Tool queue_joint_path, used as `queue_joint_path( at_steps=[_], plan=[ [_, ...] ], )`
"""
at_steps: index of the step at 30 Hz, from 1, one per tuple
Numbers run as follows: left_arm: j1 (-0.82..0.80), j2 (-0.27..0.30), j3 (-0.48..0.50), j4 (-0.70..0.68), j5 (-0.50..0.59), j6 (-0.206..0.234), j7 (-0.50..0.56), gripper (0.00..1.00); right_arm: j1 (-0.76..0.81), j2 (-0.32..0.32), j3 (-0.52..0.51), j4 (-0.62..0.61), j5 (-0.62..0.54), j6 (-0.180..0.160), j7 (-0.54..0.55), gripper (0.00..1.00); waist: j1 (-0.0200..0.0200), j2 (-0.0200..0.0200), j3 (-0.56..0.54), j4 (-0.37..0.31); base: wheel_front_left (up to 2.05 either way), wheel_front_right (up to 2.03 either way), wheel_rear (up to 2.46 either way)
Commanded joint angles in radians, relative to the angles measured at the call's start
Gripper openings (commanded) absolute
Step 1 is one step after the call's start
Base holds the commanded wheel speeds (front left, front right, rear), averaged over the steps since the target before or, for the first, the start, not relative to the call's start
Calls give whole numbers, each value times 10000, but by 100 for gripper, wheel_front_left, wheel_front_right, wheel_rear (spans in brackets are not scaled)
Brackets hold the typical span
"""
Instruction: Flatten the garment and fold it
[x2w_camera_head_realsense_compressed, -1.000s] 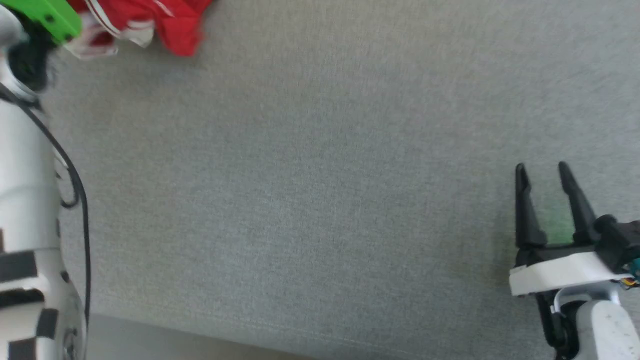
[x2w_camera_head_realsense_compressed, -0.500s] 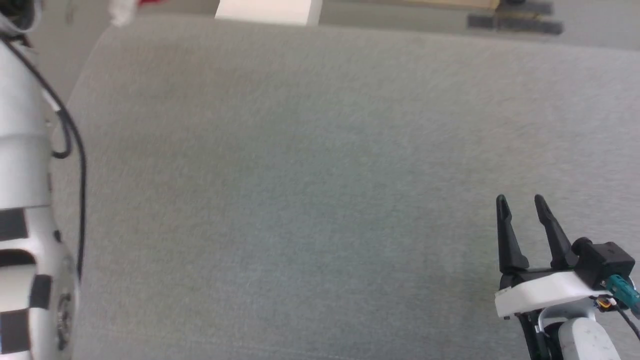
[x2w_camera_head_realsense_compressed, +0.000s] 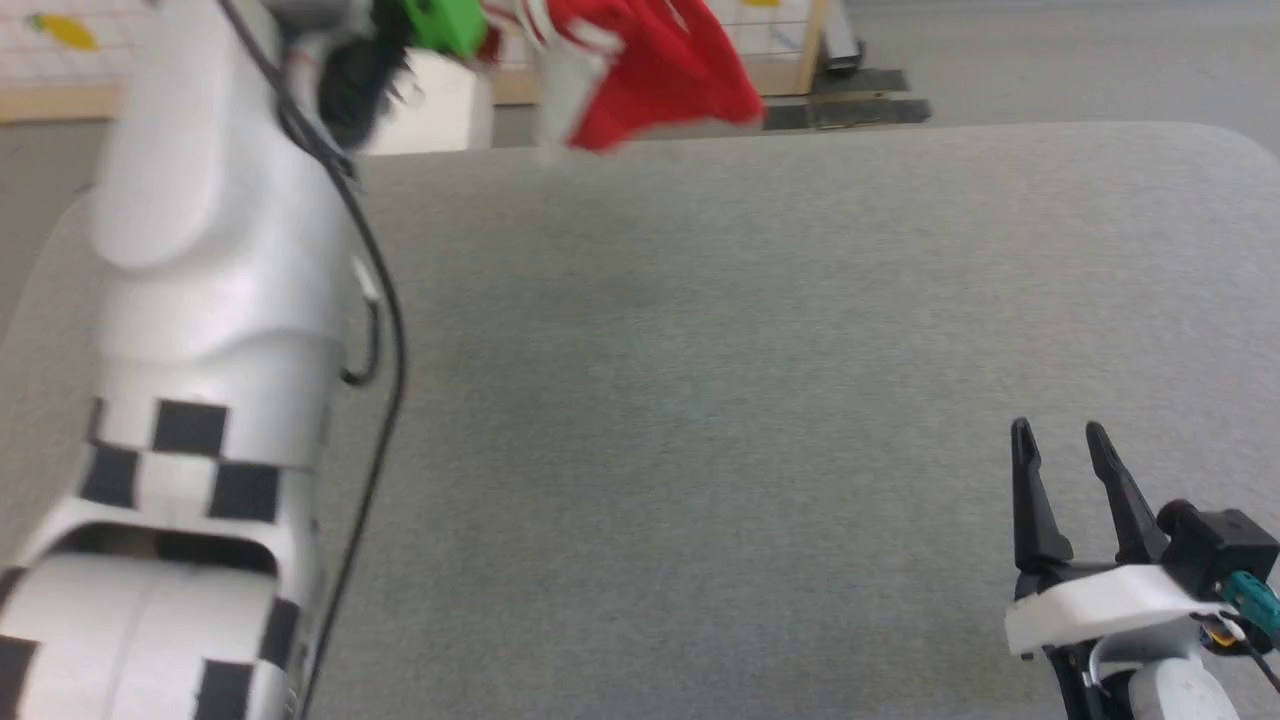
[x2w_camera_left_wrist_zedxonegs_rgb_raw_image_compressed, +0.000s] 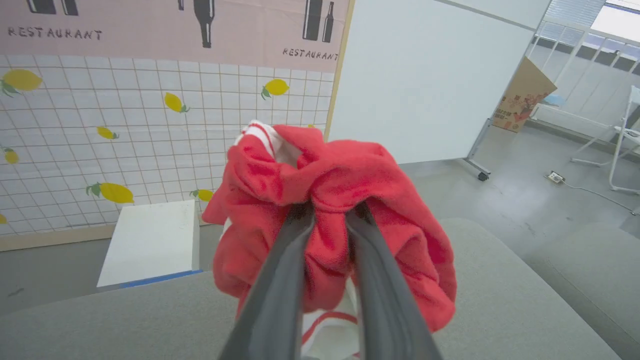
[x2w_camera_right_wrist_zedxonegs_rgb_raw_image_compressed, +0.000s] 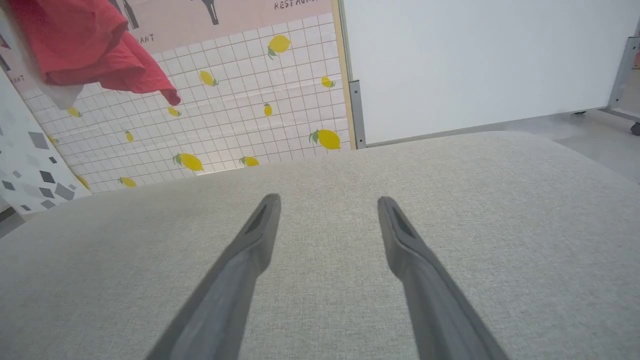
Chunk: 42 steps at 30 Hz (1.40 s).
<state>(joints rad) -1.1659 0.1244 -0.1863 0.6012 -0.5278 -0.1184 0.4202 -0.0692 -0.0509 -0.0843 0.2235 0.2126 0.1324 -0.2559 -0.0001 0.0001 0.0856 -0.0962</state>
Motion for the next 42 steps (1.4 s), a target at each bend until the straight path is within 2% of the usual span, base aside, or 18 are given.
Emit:
queue_joint_path(
  at_steps=[1,8,16,20,22,23,24,30,36,42],
  plan=[
    [342,-117,-120,65,-135,-68,-48,0,188,7,-43,-1,40,-17,-55,100,1,-1,-304,-596,0,0,0],
    [1827,-601,-1259,766,-468,-103,-31,0,316,7,-206,-162,74,-17,-57,100,1,-1,79,-1032,0,0,0],
    [3552,-723,-2668,2103,-390,-100,61,0,204,7,-279,-287,138,-17,-58,100,1,-1,727,-1172,0,0,0],
    [4191,-736,-3338,2566,-785,-42,445,0,133,7,-290,-345,158,-17,-58,100,1,-1,947,-1173,0,0,0],
    [4425,-738,-3748,2638,-1209,122,783,0,88,7,-299,-345,163,-17,-58,100,1,-1,999,-1127,0,0,0],
    [4471,-738,-3856,2636,-1409,229,928,9,80,7,-288,-340,170,-17,-58,100,1,-1,1002,-1098,0,0,0],
    [4466,-739,-3978,2626,-1480,303,1022,100,79,7,-279,-333,175,-17,-58,100,1,-1,990,-1066,0,0,0],
    [4174,-740,-3892,2110,-2527,661,1200,100,234,7,-302,-223,186,-17,-58,100,1,-1,563,-697,0,0,0],
    [3852,-700,-2810,1210,-3674,706,535,100,505,7,-272,-149,187,-17,-58,100,1,-1,-77,-165,0,0,0],
    [3827,-84,-1882,178,-3842,877,-707,100,683,7,-294,-159,161,-17,-58,100,1,-1,-508,351,0,0,0]
  ],
)
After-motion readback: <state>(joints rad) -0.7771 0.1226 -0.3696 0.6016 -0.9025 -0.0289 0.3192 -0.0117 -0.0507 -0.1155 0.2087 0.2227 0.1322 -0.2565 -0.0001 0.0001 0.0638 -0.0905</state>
